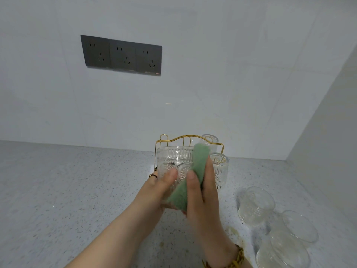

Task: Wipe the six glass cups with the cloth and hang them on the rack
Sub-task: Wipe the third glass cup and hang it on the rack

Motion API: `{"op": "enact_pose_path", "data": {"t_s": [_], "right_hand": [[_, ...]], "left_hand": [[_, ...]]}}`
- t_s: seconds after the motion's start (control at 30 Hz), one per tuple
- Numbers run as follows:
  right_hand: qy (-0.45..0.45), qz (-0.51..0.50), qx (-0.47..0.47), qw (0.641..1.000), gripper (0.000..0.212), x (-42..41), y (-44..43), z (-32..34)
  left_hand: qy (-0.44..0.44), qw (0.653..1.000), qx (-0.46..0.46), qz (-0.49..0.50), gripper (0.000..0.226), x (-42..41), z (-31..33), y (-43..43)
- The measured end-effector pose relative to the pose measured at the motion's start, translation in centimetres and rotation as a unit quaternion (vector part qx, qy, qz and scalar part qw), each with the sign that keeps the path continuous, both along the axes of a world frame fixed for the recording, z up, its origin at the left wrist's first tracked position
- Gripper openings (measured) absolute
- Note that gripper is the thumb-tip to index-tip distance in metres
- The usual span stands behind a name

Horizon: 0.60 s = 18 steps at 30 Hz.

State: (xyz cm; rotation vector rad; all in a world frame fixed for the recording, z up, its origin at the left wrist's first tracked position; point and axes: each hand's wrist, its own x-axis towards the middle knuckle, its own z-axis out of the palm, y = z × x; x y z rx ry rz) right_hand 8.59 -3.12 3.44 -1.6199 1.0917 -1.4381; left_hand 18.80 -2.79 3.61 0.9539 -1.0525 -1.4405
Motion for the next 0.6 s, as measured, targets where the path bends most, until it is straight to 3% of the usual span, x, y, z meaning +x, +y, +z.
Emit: {"op": "enact_pose_path", "data": {"t_s": [0.1,0.23,0.33,0.4,0.47,0.53,0.6], "right_hand": [[-0.158,0.090,0.109,0.977,0.042,-1.1,-0.5,-0.3],[-0.196,0.075,0.136,0.968,0.047,-1.0,-0.5,-1.2],[-0.165,0.044,0.125,0.977,0.053,-0.9,-0.2,-0.7],[-0.131,0.012,0.112,0.985,0.057,-0.8,-0.2,-0.3],[-0.065,-0.007,0.085,0.994,0.072,-0.3,-0.4,-0.3],[-0.008,-0.033,0.048,0.998,0.076,0.2,-0.5,-0.2],[0.026,-0.044,0.013,0.999,0.077,0.5,-0.4,0.0]], "left_hand": [[0.022,0.999,0.009,-0.047,0.050,0.2,0.4,0.4],[-0.019,0.999,0.022,-0.027,0.064,0.1,0.5,0.5],[-0.056,0.995,0.020,0.075,0.095,0.0,0.5,0.2],[-0.071,0.985,0.018,0.155,0.073,-0.1,0.4,0.1],[-0.103,0.980,0.007,0.169,0.049,-0.4,0.5,0.3],[-0.123,0.979,-0.015,0.160,0.061,-0.6,0.4,0.8],[-0.129,0.982,-0.014,0.138,0.057,-0.8,0.3,0.8]]}}
